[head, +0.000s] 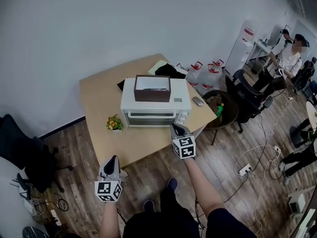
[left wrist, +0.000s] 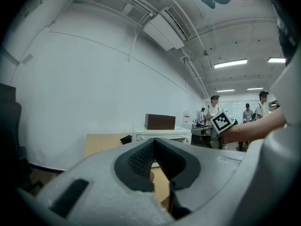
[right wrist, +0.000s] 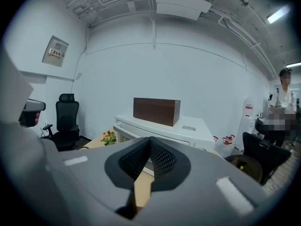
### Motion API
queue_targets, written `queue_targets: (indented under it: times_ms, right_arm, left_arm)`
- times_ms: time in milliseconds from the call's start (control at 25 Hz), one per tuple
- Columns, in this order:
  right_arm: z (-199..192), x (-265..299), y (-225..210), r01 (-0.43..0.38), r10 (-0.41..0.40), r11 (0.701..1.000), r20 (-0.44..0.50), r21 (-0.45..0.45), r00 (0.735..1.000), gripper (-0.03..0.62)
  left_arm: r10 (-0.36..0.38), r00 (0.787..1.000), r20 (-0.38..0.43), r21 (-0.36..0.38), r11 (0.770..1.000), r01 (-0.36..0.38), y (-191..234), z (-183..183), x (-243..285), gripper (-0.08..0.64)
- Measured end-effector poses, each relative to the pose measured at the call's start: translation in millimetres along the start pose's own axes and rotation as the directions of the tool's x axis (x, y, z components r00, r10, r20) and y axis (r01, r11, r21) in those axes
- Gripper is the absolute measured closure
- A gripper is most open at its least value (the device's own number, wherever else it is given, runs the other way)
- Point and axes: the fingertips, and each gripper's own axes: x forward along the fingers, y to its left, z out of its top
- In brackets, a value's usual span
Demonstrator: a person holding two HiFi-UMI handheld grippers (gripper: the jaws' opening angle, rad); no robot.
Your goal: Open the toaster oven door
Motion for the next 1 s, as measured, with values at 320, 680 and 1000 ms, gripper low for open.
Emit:
queue_targets:
  times_ms: [320,680,1000]
  right_arm:
    - [-6.7,18.1,-15.7,-0.01,0.011,0.998,-0.029,0.063,1.0,0.586]
    - [-9.2,55.1,-42.1,0.008,-0.004,0.999,-0.109,0.043,0.994,0.586]
    - [-32.1,74.7,-59.6,0.039,-0.024,0.996,-0.184,0.079,0.983,0.586]
  left_arm:
    - [0.001,1.0,-0.018,0.007,1.0,-0.001,2.2,-5.7,-2.3,0.561]
    - [-0.003,1.0,-0.031,-0.003,1.0,0.003,-0.8,-11.5,0.1,0.561]
    - [-0.011,0.999,-0.03,-0.016,1.0,0.011,0.7,-12.3,-3.6,0.561]
